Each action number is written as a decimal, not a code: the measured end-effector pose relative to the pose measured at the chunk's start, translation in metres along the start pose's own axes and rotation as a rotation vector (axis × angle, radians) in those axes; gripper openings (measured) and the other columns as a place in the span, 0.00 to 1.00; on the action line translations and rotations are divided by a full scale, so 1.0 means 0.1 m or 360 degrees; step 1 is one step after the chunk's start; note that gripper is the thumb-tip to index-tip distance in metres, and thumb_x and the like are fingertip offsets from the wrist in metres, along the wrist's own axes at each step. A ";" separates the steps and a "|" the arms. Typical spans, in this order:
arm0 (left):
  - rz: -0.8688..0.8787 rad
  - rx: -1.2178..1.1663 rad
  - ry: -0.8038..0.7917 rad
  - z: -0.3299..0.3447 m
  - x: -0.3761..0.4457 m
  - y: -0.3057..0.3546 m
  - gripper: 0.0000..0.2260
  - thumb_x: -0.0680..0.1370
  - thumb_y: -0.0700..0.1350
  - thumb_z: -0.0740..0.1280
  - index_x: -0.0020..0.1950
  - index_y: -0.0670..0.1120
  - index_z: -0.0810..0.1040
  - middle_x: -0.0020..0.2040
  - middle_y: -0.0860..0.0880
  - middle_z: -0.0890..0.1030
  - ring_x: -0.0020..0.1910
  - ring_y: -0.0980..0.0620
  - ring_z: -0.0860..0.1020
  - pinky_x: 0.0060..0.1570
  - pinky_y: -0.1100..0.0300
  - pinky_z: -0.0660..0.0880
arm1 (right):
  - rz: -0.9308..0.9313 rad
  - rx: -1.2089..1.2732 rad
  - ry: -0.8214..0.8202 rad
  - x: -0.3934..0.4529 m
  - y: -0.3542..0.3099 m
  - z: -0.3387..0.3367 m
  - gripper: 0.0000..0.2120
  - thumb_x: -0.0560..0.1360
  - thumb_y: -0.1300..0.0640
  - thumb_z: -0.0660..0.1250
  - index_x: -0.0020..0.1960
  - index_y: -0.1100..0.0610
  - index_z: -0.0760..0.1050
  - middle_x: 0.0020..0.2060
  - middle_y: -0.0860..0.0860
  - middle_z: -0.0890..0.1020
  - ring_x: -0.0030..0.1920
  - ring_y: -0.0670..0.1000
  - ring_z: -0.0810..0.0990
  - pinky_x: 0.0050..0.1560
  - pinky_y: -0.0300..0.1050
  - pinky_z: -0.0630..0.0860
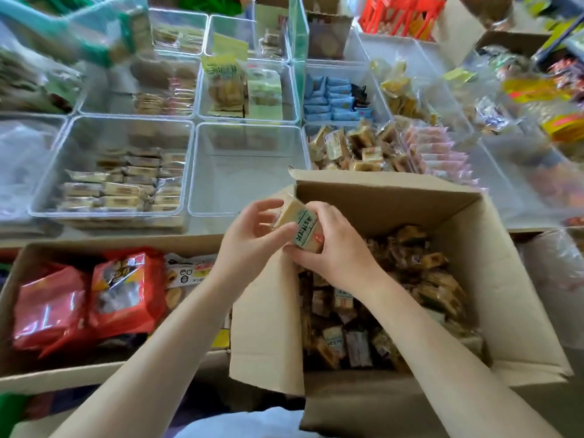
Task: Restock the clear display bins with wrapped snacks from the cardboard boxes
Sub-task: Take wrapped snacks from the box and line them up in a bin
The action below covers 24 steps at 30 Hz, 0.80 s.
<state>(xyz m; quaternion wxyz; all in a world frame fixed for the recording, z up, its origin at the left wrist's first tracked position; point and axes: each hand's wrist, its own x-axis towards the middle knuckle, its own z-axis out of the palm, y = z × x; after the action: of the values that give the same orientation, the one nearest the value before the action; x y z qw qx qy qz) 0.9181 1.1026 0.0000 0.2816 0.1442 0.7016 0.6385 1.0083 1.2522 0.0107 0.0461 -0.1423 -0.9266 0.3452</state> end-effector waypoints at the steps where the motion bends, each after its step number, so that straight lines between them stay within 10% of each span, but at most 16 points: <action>1: 0.0008 -0.0015 0.0026 -0.09 0.02 0.02 0.15 0.75 0.47 0.75 0.61 0.53 0.79 0.54 0.47 0.83 0.52 0.48 0.83 0.46 0.59 0.81 | 0.0016 0.0038 -0.0058 0.05 -0.08 0.06 0.30 0.72 0.36 0.69 0.68 0.48 0.68 0.57 0.44 0.73 0.56 0.42 0.72 0.53 0.35 0.73; 13: -0.0009 -0.0311 0.0246 -2.09 0.55 -0.17 0.24 0.71 0.55 0.76 0.66 0.51 0.78 0.58 0.50 0.83 0.56 0.54 0.82 0.53 0.57 0.78 | 0.0159 0.0485 -0.0312 1.20 -1.22 1.07 0.10 0.78 0.52 0.70 0.58 0.49 0.76 0.49 0.45 0.81 0.44 0.48 0.82 0.42 0.37 0.78; 18: -0.0008 0.1113 0.0757 -3.56 1.10 -0.94 0.33 0.74 0.63 0.68 0.71 0.42 0.73 0.69 0.40 0.74 0.71 0.40 0.70 0.71 0.45 0.66 | 0.0148 0.0033 -0.0206 1.97 -1.54 1.73 0.10 0.78 0.49 0.68 0.58 0.47 0.74 0.48 0.43 0.82 0.45 0.48 0.81 0.49 0.46 0.77; 24: -0.0187 0.1786 0.0263 -4.32 1.28 -1.35 0.56 0.67 0.80 0.55 0.83 0.45 0.44 0.83 0.46 0.41 0.82 0.49 0.43 0.79 0.48 0.47 | 0.0107 -0.0189 -0.0156 2.90 -1.83 2.44 0.10 0.80 0.52 0.66 0.61 0.50 0.73 0.51 0.48 0.79 0.48 0.51 0.77 0.45 0.45 0.72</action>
<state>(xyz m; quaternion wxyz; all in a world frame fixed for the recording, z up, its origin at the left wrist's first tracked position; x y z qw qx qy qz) 0.5867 0.8027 -0.1478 0.1410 0.1819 0.9598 0.1606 0.6444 1.0528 -0.0584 -0.0194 -0.1588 -0.9412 0.2975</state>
